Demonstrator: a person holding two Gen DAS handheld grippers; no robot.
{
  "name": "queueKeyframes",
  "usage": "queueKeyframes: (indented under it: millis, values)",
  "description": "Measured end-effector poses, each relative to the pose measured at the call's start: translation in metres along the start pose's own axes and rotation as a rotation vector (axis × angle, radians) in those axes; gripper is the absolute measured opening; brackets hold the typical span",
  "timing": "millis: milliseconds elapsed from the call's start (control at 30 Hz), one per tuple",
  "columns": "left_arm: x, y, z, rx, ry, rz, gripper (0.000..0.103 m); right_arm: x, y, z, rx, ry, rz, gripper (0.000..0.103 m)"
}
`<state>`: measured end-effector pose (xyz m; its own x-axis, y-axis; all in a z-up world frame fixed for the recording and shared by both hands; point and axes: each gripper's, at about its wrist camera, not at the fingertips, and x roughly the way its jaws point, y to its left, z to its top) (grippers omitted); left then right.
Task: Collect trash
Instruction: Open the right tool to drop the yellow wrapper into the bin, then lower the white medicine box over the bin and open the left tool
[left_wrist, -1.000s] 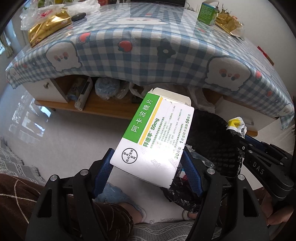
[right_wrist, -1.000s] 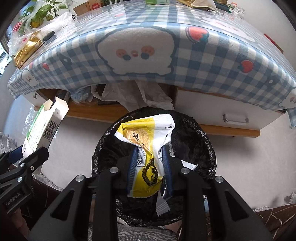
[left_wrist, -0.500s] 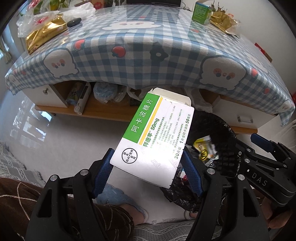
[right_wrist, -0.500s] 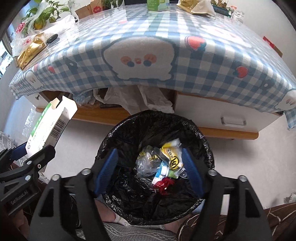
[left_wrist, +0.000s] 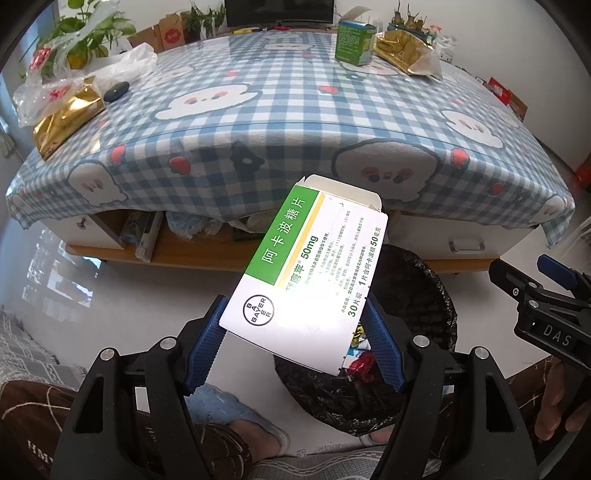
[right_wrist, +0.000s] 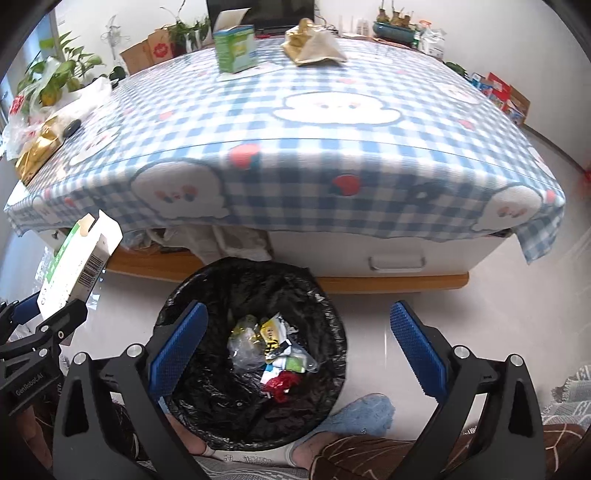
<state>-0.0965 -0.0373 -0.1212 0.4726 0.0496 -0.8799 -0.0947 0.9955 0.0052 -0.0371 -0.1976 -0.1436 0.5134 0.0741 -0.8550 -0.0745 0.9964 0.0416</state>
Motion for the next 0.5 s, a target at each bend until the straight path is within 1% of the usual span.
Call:
queueKeyframes:
  millis: [133, 300, 400, 500]
  values:
    - [0.009, -0.025, 0.001, 0.016, 0.016, -0.027, 0.070, 0.003, -0.021, -0.003, 0.018, 0.010, -0.020, 0.095]
    - [0.026, -0.054, -0.004, 0.046, 0.041, -0.048, 0.070, 0.014, -0.041, -0.016, 0.035, 0.035, -0.039, 0.095]
    - [0.040, -0.064, -0.007, 0.052, 0.066, -0.059, 0.070, 0.022, -0.054, -0.022, 0.047, 0.063, -0.051, 0.095]
    - [0.052, -0.073, -0.010, 0.064, 0.081, -0.057, 0.070, 0.025, -0.060, -0.025, 0.055, 0.070, -0.060, 0.095]
